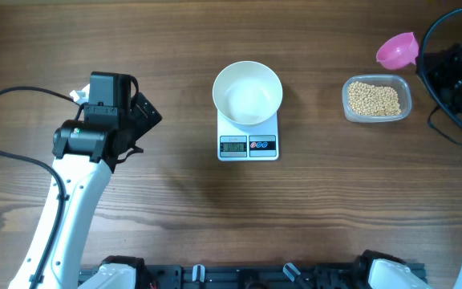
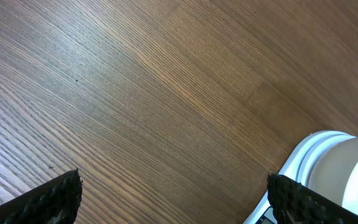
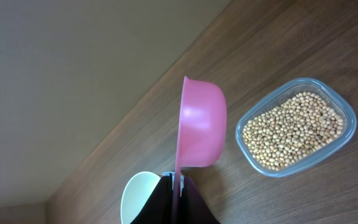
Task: Scoop item into bowl and weigh 150g on scale
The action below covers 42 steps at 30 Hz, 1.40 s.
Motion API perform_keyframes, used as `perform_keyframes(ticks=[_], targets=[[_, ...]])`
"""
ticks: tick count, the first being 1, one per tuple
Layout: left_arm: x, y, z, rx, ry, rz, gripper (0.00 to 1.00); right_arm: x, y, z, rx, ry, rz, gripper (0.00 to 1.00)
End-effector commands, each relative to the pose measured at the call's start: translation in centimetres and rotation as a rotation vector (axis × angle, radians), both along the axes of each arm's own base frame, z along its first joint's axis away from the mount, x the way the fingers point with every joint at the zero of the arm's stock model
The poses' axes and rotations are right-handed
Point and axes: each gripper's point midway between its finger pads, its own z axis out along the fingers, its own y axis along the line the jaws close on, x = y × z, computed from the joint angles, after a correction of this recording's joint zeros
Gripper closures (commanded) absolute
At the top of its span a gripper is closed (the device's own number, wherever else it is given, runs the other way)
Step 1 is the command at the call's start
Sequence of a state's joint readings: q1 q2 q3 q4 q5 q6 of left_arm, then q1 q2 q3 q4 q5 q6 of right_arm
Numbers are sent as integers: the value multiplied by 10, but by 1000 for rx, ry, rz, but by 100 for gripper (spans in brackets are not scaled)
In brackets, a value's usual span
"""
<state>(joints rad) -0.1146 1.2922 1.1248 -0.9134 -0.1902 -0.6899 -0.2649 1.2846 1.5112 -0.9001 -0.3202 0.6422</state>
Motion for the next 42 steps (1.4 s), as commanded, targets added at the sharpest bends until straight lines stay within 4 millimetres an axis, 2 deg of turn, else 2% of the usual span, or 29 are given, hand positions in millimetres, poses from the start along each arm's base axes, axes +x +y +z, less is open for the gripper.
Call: perform_keyframes(ticks=[1,28,42], targets=[[0,5,0,17,2,10,0,0,-1,2,-19,-8,4,96],[0,5,0,17,2,10,0,1,-1,2,-59,-15,33,96],[0,5,0,17,2,10,0,12,-4,19,-135,-106,66,96]])
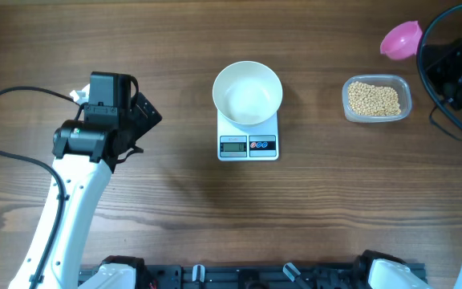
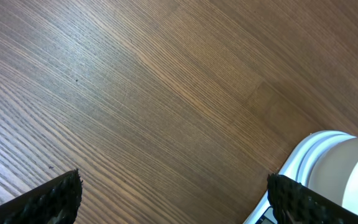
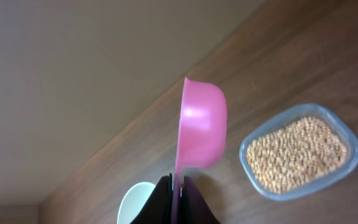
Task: Scoop item into bowl and weigh 150g on scale
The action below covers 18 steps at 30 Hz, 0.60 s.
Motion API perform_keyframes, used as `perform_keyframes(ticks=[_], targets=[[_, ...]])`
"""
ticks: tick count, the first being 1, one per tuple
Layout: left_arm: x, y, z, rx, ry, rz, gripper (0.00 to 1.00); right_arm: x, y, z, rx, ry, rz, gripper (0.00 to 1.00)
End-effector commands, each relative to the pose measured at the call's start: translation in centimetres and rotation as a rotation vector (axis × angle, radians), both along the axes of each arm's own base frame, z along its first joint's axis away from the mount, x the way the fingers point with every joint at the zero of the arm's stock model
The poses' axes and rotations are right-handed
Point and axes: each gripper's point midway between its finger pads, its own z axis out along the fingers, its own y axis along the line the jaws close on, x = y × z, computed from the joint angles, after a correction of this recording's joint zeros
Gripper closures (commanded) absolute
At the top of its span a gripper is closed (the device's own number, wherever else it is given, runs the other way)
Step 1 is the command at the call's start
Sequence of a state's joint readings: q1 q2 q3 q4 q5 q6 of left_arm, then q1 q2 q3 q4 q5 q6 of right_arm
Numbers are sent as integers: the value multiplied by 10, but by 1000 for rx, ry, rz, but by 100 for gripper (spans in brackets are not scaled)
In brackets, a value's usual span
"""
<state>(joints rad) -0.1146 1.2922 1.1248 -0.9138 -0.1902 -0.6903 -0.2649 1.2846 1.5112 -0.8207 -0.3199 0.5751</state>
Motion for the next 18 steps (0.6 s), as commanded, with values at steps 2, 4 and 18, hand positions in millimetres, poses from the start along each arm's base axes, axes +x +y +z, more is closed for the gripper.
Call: perform_keyframes(ticks=[2,4,18], targets=[[0,5,0,17,2,10,0,1,-1,3,-62,-19,29,96],[0,5,0,17,2,10,0,-2,1,-1,-71,-3,43,96],[0,5,0,17,2,10,0,-18,4,-22,-317,72,240,96]])
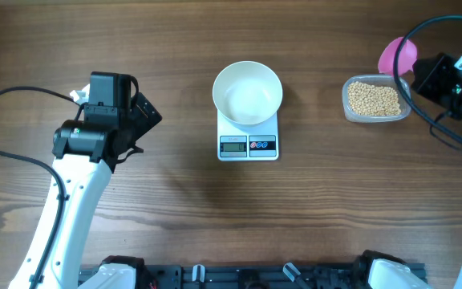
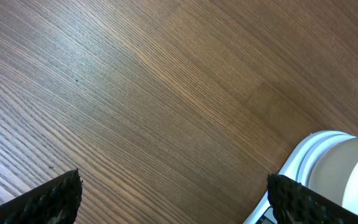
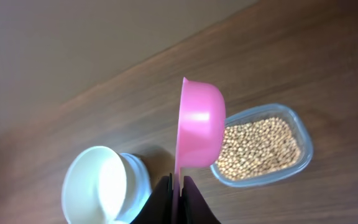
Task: Scoop item into bowl and weigh 150g on scale
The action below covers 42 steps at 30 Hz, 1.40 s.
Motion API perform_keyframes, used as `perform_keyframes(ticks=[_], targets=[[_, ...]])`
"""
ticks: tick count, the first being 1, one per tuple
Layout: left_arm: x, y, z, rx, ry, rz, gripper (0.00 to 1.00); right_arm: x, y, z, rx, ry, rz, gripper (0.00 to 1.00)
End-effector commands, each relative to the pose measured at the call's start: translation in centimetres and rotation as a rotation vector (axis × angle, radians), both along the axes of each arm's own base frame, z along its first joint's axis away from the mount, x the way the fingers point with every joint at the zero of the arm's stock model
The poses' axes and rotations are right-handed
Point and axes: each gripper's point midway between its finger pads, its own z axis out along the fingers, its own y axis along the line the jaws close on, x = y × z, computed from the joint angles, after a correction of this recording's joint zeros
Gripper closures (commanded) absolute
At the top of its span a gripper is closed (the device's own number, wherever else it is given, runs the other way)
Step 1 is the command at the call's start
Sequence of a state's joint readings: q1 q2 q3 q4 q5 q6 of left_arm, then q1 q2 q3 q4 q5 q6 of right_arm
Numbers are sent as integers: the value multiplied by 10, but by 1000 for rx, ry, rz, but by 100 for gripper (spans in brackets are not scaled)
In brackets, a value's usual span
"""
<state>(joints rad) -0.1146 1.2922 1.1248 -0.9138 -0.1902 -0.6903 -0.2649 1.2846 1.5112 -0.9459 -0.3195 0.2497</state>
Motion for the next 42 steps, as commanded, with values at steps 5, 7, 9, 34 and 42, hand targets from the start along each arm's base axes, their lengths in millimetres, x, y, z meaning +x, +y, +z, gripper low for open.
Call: perform_keyframes(ticks=[5,7,9,34,42], targets=[[0,5,0,17,2,10,0,0,0,1,-81,-15,56,96],[0,5,0,17,2,10,0,0,0,1,-79,-14,54,96],[0,5,0,17,2,10,0,1,-1,2,-81,-22,54,96],[0,5,0,17,2,10,0,-1,0,0,189,29,-158,96],[0,5,0,17,2,10,0,12,-8,17,153,-63,-168,96]])
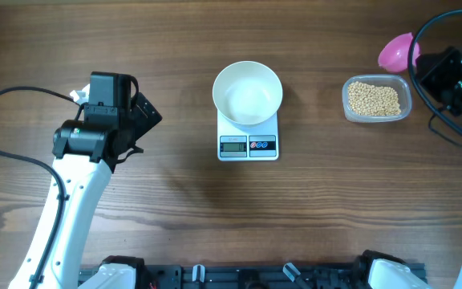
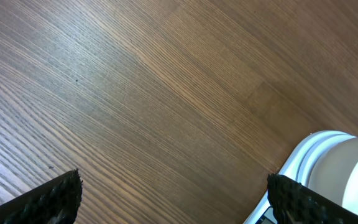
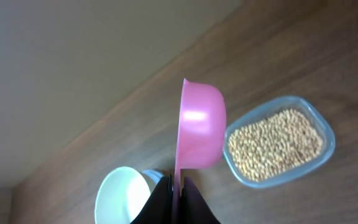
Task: Scoop item into bowl and weigh 150g on scale
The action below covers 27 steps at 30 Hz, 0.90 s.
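A white bowl [image 1: 248, 92] stands on a small white scale [image 1: 248, 145] at the table's middle. A clear tub of soybeans [image 1: 376, 99] lies to its right. My right gripper [image 3: 177, 180] is shut on the handle of a pink scoop [image 1: 396, 52], held in the air just behind the tub's right end; the scoop [image 3: 199, 124] is on its side and looks empty. My left gripper [image 2: 173, 193] hangs open over bare wood left of the scale, with the bowl [image 2: 347, 168] at the right edge of its view.
The tub [image 3: 278, 146] and bowl [image 3: 124, 194] both show below the scoop in the right wrist view. Black cables loop at the far right [image 1: 431, 48] and far left of the wooden table [image 1: 231, 217].
My right gripper with the pink scoop has drawn back slightly from the tub's far right rim, up and away. The left arm has not moved.
My right gripper held the scoop behind the tub's right end, then farther back and to the right, then low at the tub's far rim, and now just behind it again. The scoop stayed empty and the bowl holds nothing. My left arm stayed still.
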Motion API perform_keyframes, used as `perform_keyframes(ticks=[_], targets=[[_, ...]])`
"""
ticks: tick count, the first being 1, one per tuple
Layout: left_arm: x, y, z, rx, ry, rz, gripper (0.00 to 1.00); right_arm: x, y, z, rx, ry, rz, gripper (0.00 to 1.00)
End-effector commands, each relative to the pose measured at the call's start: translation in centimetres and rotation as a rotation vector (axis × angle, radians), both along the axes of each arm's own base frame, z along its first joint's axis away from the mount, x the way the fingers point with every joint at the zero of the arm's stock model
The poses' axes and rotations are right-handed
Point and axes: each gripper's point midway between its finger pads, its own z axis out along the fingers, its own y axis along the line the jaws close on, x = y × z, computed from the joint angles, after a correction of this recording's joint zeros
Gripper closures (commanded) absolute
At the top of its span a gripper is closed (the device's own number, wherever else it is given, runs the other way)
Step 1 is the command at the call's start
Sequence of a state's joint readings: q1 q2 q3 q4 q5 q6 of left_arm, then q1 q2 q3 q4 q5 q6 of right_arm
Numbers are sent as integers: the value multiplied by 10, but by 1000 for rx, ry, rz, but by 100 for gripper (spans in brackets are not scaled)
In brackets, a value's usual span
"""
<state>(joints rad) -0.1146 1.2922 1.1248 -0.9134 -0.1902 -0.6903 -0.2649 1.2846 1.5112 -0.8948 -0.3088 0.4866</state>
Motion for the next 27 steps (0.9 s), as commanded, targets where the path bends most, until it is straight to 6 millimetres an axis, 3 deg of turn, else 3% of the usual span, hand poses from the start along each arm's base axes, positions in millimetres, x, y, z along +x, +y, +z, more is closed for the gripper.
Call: perform_keyframes(ticks=[1,5,7,14,18,27], targets=[[0,5,0,17,2,10,0,9,-5,14,-24,-69,-21,96],[0,5,0,17,2,10,0,24,-10,41,-142,-201,27,96],[0,5,0,17,2,10,0,25,-11,43,-200,-212,54,96],[0,5,0,17,2,10,0,21,-15,35,-329,-179,105,96],[0,5,0,17,2,10,0,14,-35,19,-432,-86,54,96],[0,5,0,17,2,10,0,15,-37,18,-362,-80,-6,96]])
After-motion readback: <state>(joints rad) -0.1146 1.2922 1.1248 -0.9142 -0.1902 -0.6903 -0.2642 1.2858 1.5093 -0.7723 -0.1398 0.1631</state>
